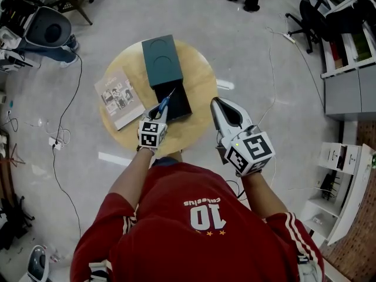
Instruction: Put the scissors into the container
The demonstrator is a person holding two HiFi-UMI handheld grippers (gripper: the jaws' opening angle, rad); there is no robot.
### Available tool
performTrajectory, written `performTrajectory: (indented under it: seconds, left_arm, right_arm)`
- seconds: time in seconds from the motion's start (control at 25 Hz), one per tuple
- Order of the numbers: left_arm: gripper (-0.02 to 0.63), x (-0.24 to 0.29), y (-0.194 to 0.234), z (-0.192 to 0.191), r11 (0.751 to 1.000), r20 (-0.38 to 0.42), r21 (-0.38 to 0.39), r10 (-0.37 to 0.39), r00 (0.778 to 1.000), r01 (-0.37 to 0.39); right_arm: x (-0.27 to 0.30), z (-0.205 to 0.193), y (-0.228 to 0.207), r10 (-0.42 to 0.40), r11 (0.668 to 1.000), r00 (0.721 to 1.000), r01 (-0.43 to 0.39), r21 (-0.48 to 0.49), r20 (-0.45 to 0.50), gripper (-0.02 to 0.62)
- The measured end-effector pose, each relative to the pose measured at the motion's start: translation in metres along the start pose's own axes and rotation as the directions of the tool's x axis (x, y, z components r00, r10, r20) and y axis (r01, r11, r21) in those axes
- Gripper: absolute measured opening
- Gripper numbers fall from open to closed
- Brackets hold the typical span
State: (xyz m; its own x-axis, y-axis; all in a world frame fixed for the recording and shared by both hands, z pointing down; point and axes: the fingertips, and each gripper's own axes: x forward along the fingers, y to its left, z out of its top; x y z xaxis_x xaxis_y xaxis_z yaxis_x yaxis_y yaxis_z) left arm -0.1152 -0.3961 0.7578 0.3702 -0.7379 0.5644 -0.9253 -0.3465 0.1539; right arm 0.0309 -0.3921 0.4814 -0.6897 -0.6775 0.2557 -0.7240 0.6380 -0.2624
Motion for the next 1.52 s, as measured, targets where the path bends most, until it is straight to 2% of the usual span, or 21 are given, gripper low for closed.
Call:
performTrajectory:
  seconds: [0.08,0.16,0.28,0.52,0.76,0.92,1.16,1.36,1.52]
  left_arm:
    - [0.055,0.005,-0.002,-0.002,0.999,-0.034,0.031,0.01,0.999,-0.009]
    - [0.065,0.007,-0.006,-0.001,1.0,-0.04,0.03,-0.004,0.999,0.005]
    - [0.118,0.005,-0.018,0.004,0.998,-0.023,0.017,-0.054,0.998,0.054]
    - [0.123,-0.004,-0.03,0.016,0.997,0.031,-0.014,-0.081,0.996,0.081]
    - [0.123,-0.026,-0.035,0.045,0.997,0.12,-0.017,-0.067,0.99,0.07]
    - [0.123,-0.043,-0.037,0.054,0.998,0.152,-0.019,-0.05,0.987,0.054]
    - [0.123,-0.086,-0.04,0.061,0.998,0.203,-0.07,0.016,0.979,-0.002]
    - [0.122,-0.127,-0.056,0.079,0.996,0.271,-0.081,0.051,0.961,-0.03]
    - [0.112,-0.165,-0.08,0.096,0.996,0.346,-0.086,0.064,0.936,-0.036]
  right_arm:
    - [-0.002,-0.001,0.0,0.0,1.0,1.0,0.0,0.004,-0.003,-0.011]
    - [-0.003,-0.003,0.001,0.002,1.0,1.0,-0.002,0.006,-0.006,-0.011]
    - [-0.006,-0.005,0.002,0.005,1.0,1.0,-0.005,0.015,-0.005,-0.011]
    - [-0.009,-0.003,0.006,0.012,1.0,1.0,-0.012,0.011,0.008,-0.011]
    - [-0.02,0.001,0.014,0.024,1.0,0.999,-0.024,0.003,0.033,-0.011]
    - [-0.034,0.006,0.024,0.039,0.999,0.998,-0.038,-0.006,0.057,-0.011]
    - [-0.06,0.01,0.047,0.075,0.997,0.993,-0.071,-0.042,0.09,-0.012]
    - [-0.085,0.014,0.065,0.107,0.993,0.986,-0.098,-0.073,0.125,-0.012]
    - [-0.115,0.015,0.074,0.119,0.99,0.981,-0.106,-0.089,0.154,-0.012]
